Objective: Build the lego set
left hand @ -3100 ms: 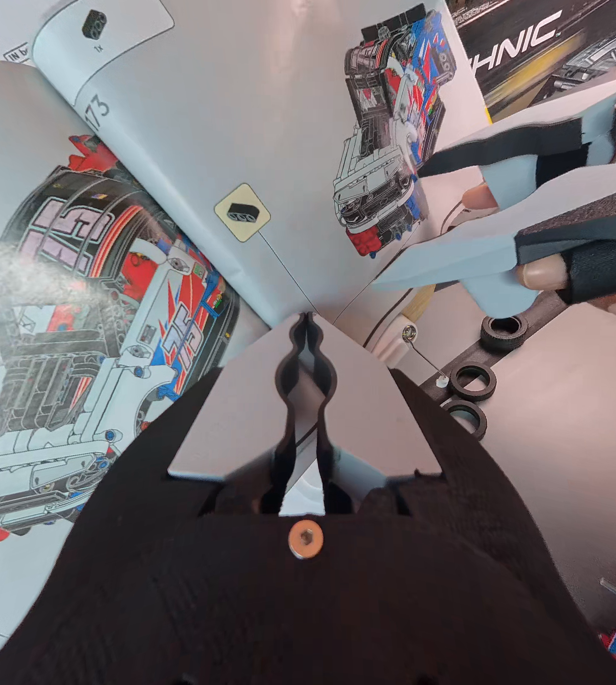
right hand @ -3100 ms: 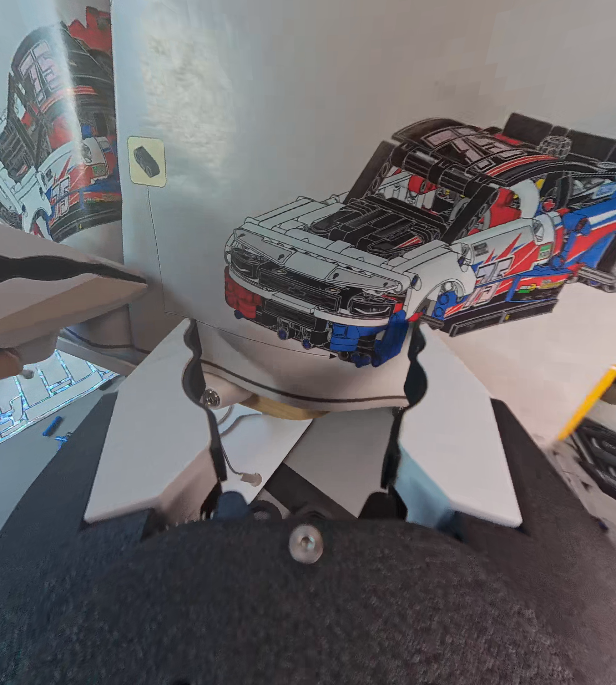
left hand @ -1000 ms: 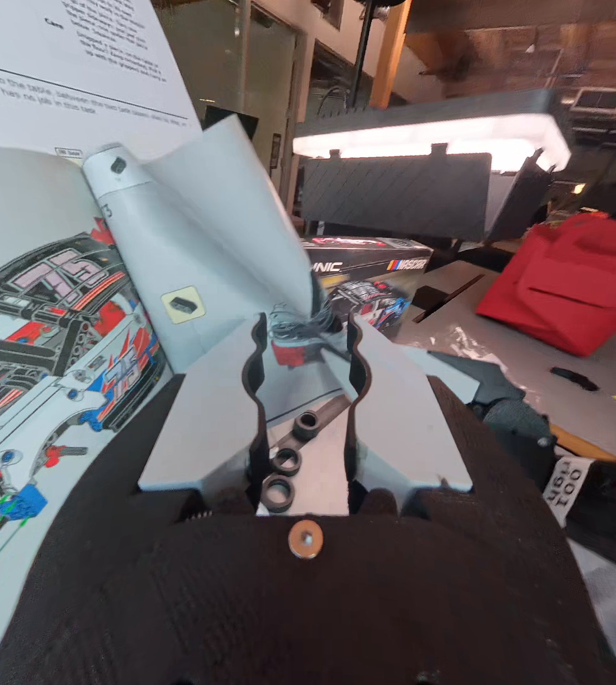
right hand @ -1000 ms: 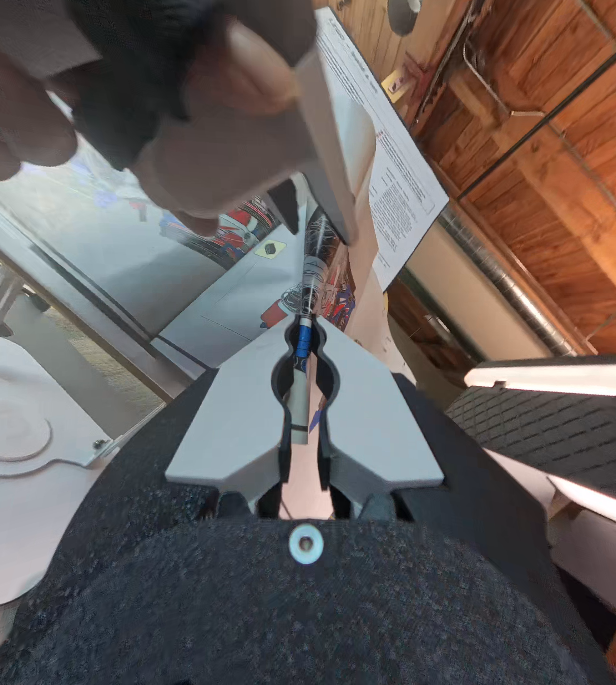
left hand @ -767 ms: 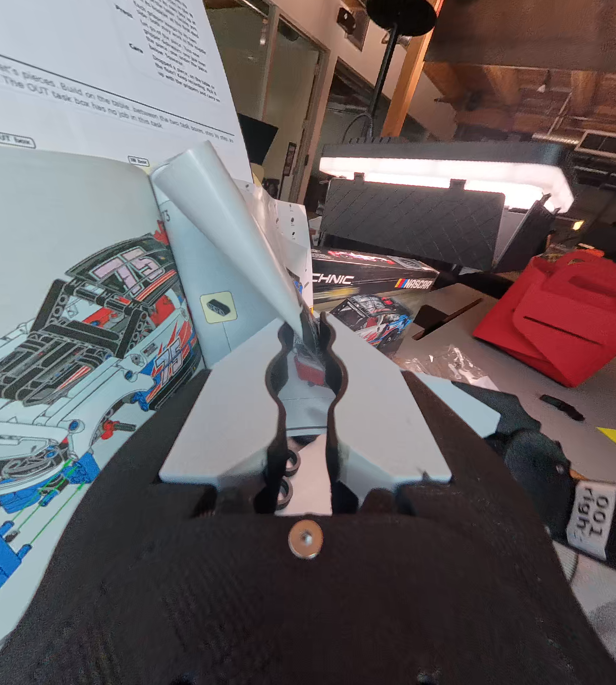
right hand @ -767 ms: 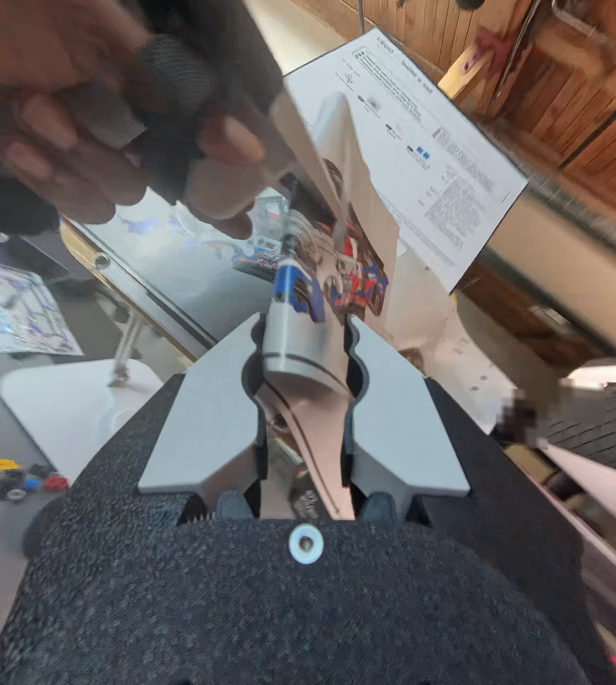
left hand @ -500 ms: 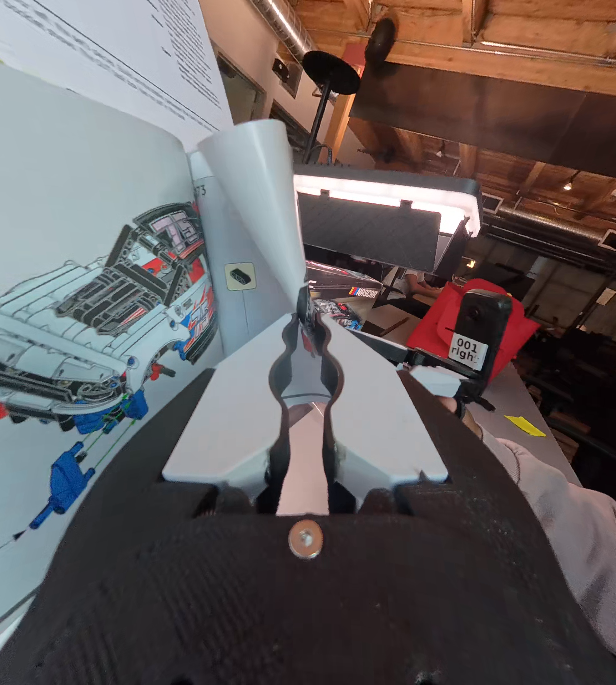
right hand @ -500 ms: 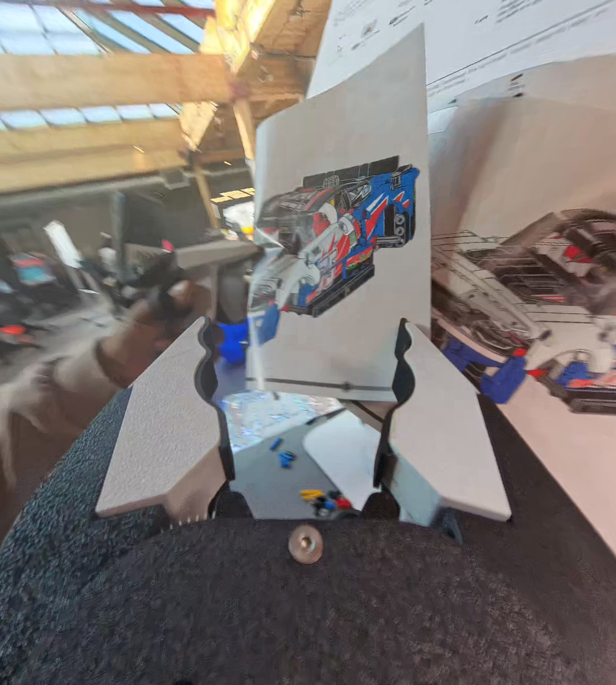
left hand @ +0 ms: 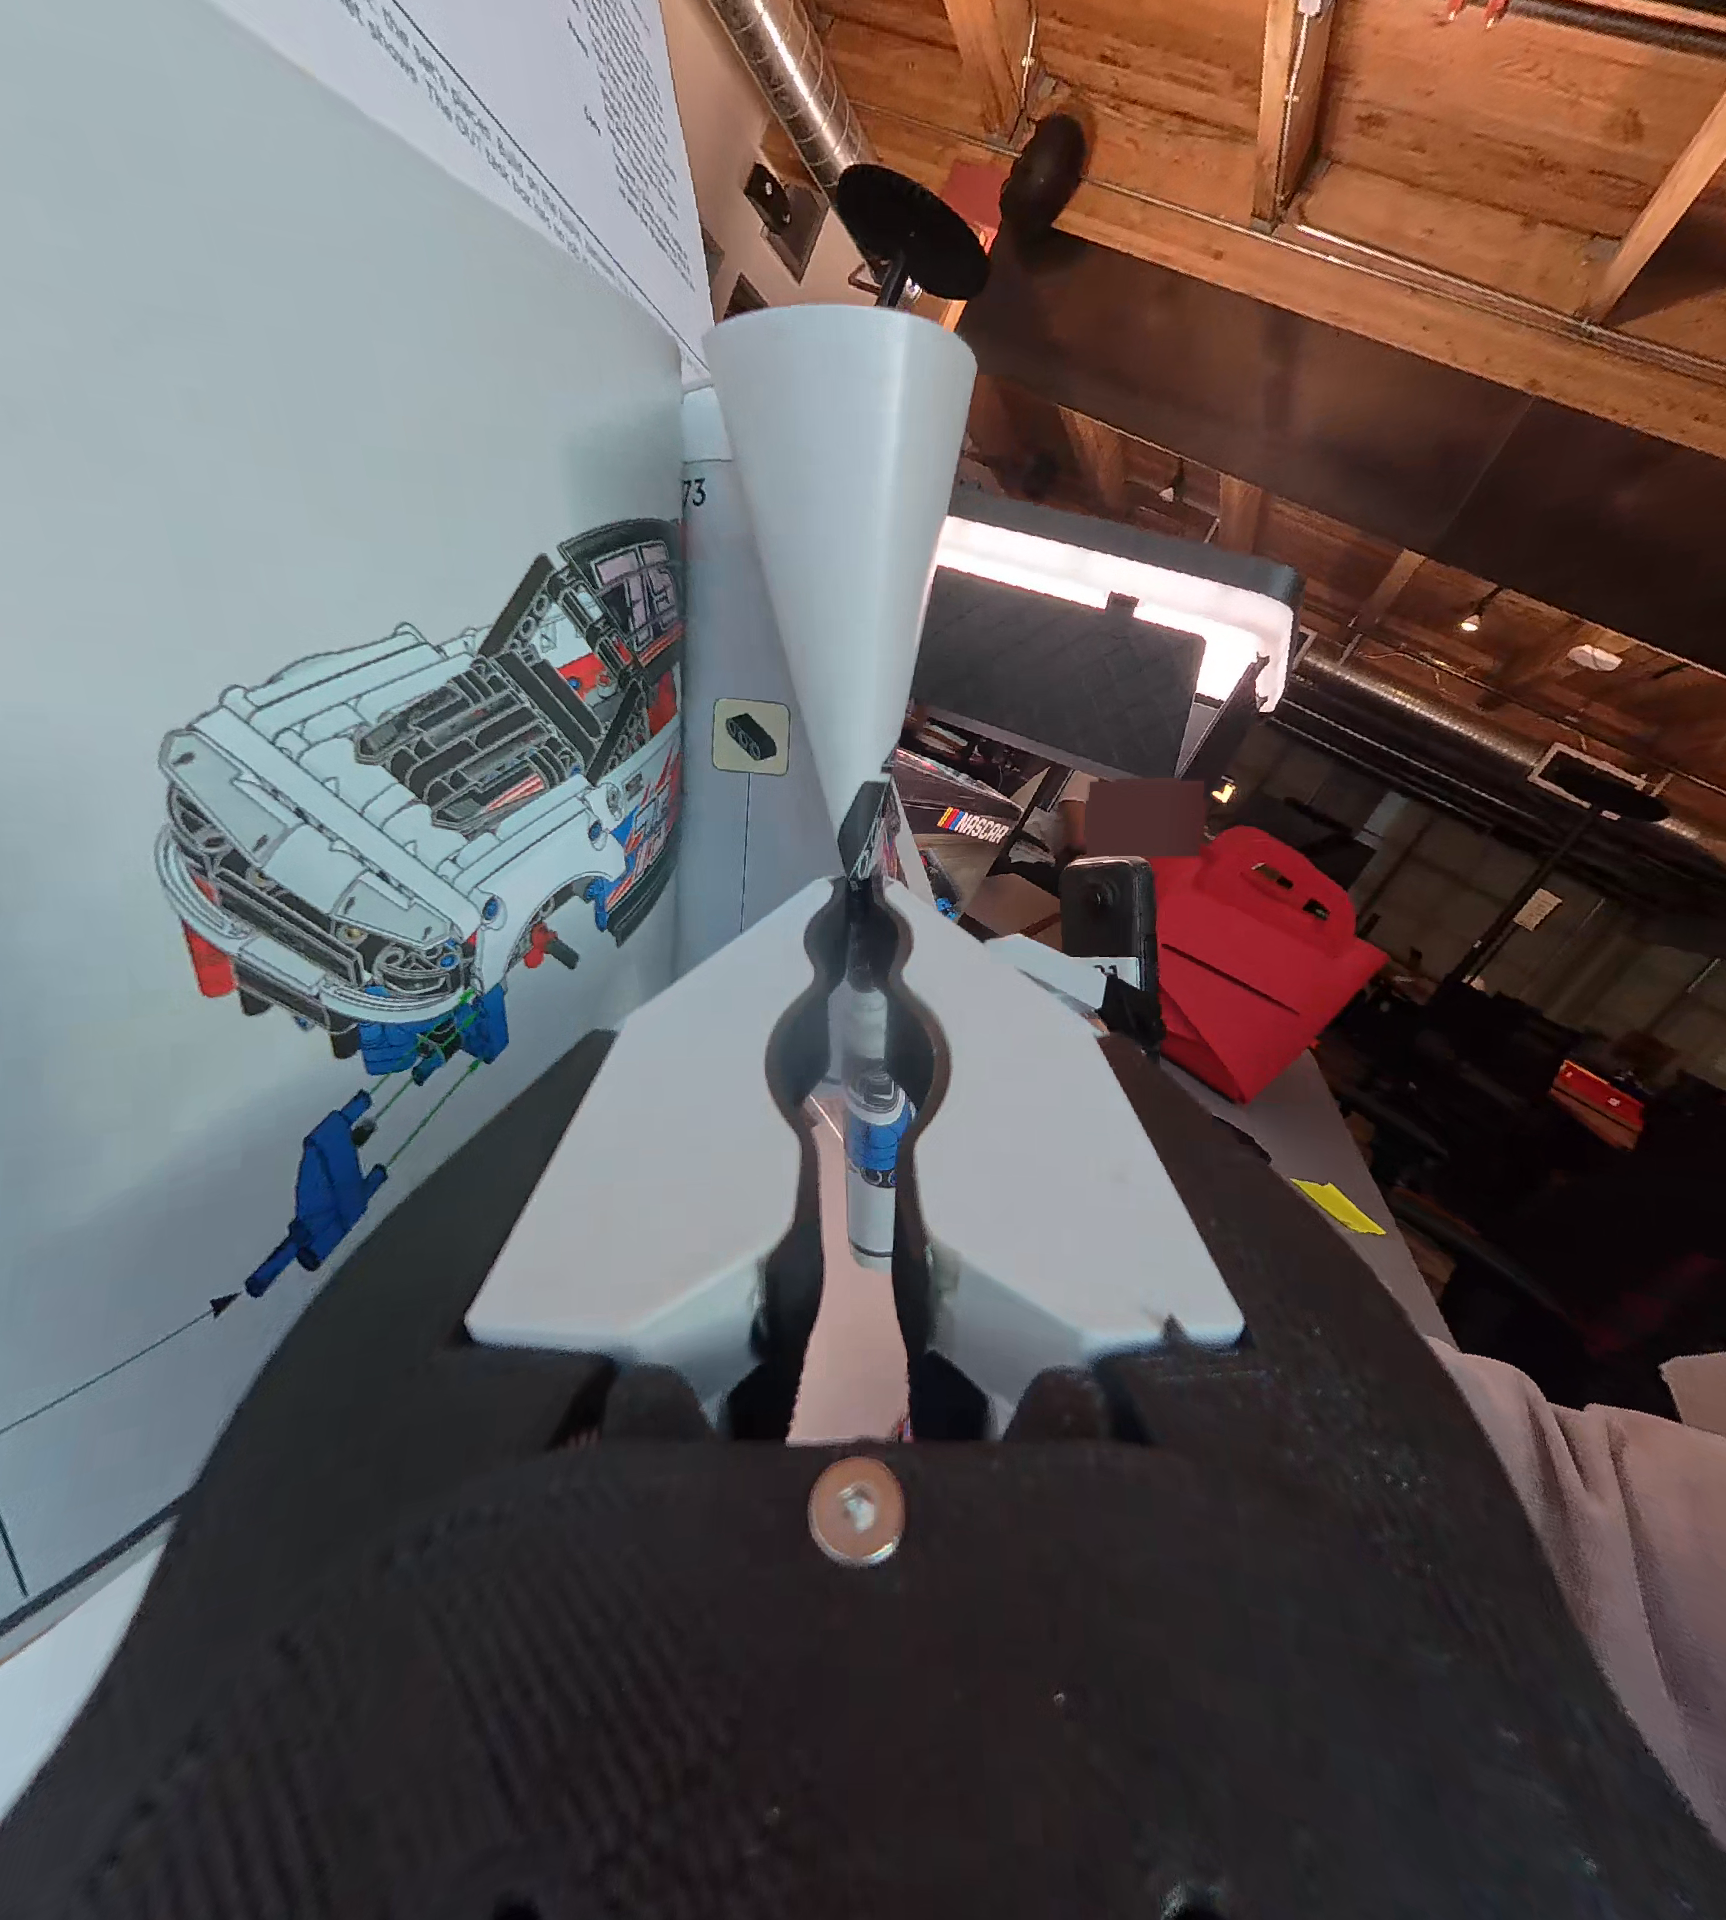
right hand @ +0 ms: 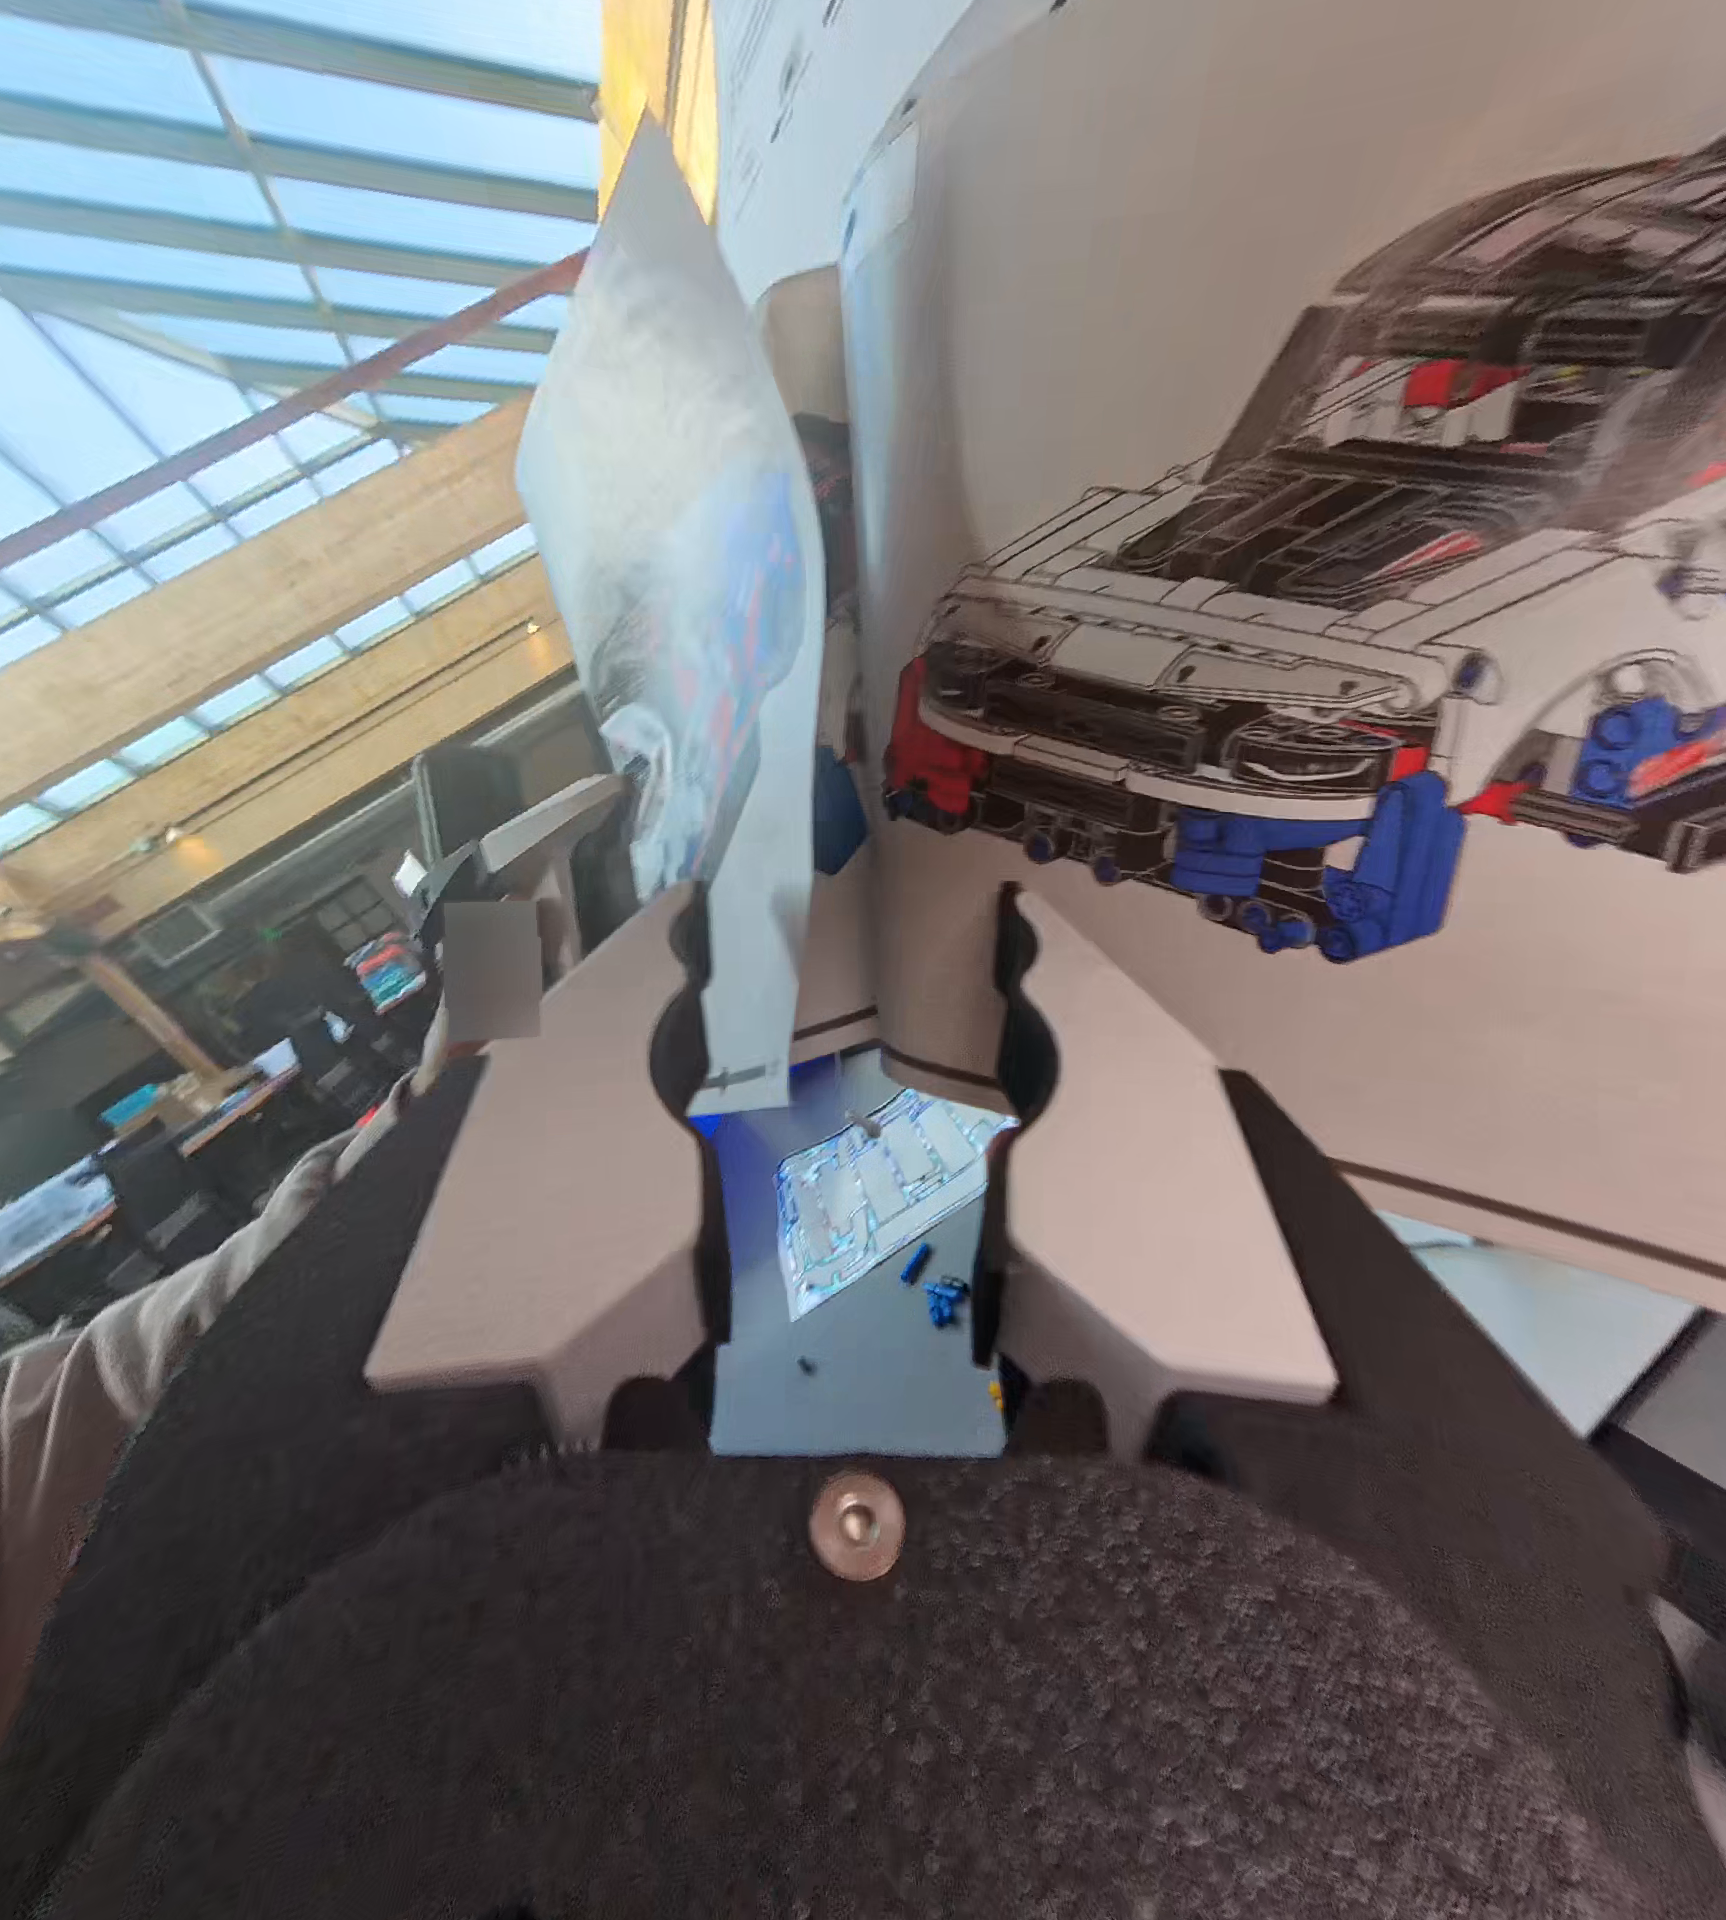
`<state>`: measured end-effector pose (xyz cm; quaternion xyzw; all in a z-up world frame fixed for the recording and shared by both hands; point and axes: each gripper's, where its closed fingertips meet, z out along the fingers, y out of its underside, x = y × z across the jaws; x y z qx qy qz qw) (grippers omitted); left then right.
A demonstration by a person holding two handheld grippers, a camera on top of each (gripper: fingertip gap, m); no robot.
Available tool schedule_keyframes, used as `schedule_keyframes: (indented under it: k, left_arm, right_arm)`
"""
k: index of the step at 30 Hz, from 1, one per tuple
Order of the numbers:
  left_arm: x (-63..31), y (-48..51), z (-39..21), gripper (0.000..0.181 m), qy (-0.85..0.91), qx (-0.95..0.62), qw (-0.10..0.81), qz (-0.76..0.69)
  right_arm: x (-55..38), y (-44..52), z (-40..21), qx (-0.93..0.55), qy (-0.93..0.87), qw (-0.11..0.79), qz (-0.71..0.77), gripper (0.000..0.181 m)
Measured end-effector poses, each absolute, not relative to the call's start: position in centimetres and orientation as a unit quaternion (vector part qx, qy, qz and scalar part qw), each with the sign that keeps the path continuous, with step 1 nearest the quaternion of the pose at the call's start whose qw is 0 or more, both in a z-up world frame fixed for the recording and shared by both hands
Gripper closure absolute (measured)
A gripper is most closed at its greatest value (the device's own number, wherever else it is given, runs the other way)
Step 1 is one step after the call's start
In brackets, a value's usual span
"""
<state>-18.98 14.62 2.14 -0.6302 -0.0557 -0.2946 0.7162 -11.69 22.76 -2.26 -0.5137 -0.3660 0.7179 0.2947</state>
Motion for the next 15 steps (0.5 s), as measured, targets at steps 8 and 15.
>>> schedule_keyframes:
  k: [8, 15]
  left_arm:
    - [-21.1, 11.7, 3.4, 0.135, -0.104, -0.652, 0.726, -0.191]
    - [-17.3, 7.2, 5.4, 0.131, -0.094, -0.658, 0.734, -0.137]
  right_arm:
    - [-11.6, 15.1, 1.7, -0.364, -0.56, 0.533, 0.52, 0.181]
    - [-17.0, 8.3, -0.1, -0.279, -0.657, 0.62, 0.325, 0.181]
